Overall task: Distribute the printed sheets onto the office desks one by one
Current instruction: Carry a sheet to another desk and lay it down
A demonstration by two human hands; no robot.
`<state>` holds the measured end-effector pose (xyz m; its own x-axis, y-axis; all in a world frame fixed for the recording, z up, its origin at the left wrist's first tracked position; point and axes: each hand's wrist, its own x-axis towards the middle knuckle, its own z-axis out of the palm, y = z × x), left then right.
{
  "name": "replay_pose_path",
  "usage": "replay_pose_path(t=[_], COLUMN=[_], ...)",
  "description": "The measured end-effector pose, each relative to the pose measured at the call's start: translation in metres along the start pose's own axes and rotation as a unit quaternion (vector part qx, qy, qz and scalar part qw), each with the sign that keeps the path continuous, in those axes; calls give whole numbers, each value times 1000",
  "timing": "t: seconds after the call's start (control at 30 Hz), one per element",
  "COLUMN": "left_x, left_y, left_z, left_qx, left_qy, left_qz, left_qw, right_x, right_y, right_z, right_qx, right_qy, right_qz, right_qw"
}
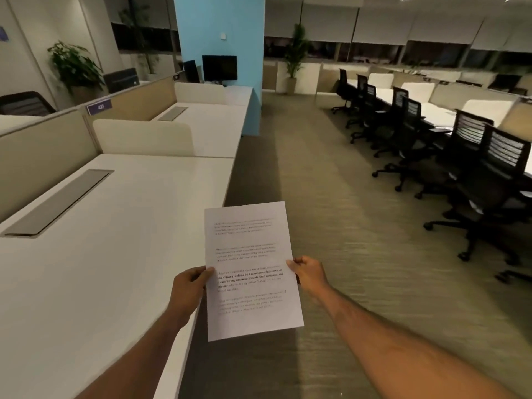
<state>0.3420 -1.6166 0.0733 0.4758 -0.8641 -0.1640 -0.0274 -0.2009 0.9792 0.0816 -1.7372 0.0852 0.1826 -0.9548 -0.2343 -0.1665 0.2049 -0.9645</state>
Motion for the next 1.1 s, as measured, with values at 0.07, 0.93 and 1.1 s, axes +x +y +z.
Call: replay_pose_path(t=[0.07, 0.93, 1.1], left_x=[34, 546, 658], left_y=[9, 121, 132], left_z=[8, 141, 149], left_qx=[6, 12, -6], left_qy=[-11, 23, 19], left_qz=[4, 9, 21], left_qw=[1000, 1000, 1000], right_x=[28, 549, 647], right_y=[-11, -149, -178], right_z=[-1, 5, 31], right_qx=[-4, 10, 7], right_qy=[6, -8, -8], right_qz=[0, 3, -2], right_qw=[1000, 1000, 1000])
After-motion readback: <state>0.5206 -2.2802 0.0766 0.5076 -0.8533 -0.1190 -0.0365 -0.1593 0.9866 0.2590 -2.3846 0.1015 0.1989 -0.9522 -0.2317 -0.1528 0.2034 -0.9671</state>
